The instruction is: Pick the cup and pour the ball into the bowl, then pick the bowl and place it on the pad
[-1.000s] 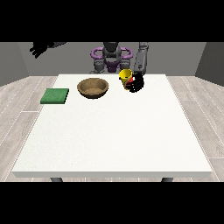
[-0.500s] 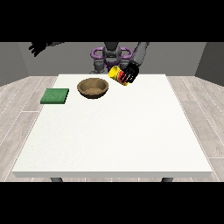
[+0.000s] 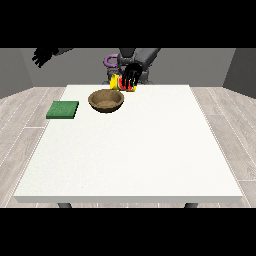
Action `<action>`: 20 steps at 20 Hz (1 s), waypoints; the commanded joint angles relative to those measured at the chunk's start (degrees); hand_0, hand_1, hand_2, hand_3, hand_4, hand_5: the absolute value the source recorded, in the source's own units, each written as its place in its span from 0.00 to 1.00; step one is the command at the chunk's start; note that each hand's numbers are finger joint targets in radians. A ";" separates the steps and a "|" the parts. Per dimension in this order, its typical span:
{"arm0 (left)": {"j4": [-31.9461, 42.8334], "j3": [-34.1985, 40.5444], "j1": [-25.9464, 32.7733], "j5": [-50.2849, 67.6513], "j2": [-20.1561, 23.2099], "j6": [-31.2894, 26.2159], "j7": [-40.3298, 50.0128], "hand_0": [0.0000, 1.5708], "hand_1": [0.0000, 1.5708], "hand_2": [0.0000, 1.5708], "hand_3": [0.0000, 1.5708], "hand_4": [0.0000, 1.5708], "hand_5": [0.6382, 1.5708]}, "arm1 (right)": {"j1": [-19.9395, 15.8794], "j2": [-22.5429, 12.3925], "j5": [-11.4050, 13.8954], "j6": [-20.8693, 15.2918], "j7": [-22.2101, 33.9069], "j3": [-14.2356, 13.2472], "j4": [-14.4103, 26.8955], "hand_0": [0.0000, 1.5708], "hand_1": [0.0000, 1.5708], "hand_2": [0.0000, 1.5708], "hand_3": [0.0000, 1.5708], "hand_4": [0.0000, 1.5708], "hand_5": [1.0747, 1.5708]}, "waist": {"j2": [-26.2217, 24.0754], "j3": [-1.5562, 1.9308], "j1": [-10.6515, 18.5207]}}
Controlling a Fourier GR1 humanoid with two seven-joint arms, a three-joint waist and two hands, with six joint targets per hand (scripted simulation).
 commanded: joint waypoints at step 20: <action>-8.53 -17.38 -9.16 -18.67 -0.70 -30.74 15.79 0.00 0.00 0.67 0.98 0.70 1.00 | -8.98 0.69 1.10 -3.94 2.65 1.93 4.97 0.00 0.00 0.00 0.09 0.46 0.95 | -1.13 -0.12 -0.73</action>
